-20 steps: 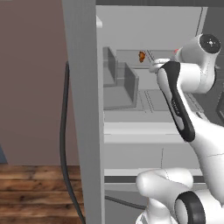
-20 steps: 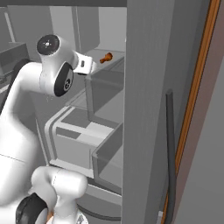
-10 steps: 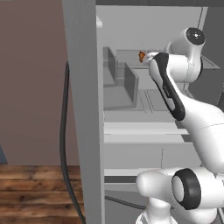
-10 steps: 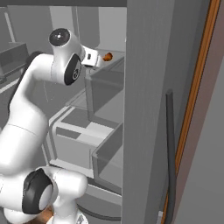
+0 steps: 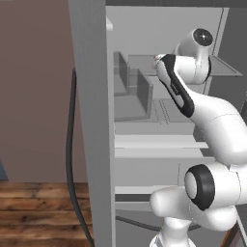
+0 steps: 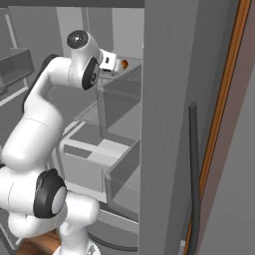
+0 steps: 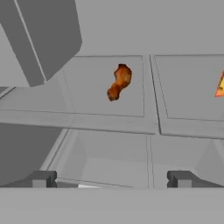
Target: Take the cheese, chicken drumstick, and carrot from the fridge and place them on the plate on the dining counter to create an appetizer plate.
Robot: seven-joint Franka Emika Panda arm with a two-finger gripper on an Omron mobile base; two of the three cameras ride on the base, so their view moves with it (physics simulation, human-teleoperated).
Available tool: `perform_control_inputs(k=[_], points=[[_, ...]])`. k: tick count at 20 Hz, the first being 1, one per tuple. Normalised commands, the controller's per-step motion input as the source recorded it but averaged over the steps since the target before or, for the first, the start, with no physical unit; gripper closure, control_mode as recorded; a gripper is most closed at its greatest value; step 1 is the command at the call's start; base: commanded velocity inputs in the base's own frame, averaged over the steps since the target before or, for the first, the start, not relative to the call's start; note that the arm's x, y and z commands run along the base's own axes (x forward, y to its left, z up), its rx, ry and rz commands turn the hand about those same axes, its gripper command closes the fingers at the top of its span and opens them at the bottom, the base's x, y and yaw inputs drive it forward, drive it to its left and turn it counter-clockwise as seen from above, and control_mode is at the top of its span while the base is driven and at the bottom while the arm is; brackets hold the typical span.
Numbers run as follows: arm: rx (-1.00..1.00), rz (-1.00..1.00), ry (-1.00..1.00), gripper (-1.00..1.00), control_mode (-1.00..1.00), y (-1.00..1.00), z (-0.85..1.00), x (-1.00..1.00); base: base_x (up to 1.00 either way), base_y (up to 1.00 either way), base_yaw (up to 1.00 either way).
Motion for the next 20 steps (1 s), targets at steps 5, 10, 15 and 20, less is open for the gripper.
perform_control_inputs(k=[5, 10, 15, 20], points=[[0.0, 0.0, 0.0, -1.0, -1.0, 0.0, -0.09, 0.51, 0.0, 0.0, 0.0], [0.0, 0.0, 0.0, -1.0, -1.0, 0.0, -0.18, 0.46, 0.0, 0.0, 0.0], [0.0, 0.0, 0.0, -1.0, -1.0, 0.0, -0.15, 0.49, 0.0, 0.0, 0.0], [0.0, -0.01, 0.0, -1.0, -1.0, 0.0, -0.09, 0.5, 0.0, 0.0, 0.0]])
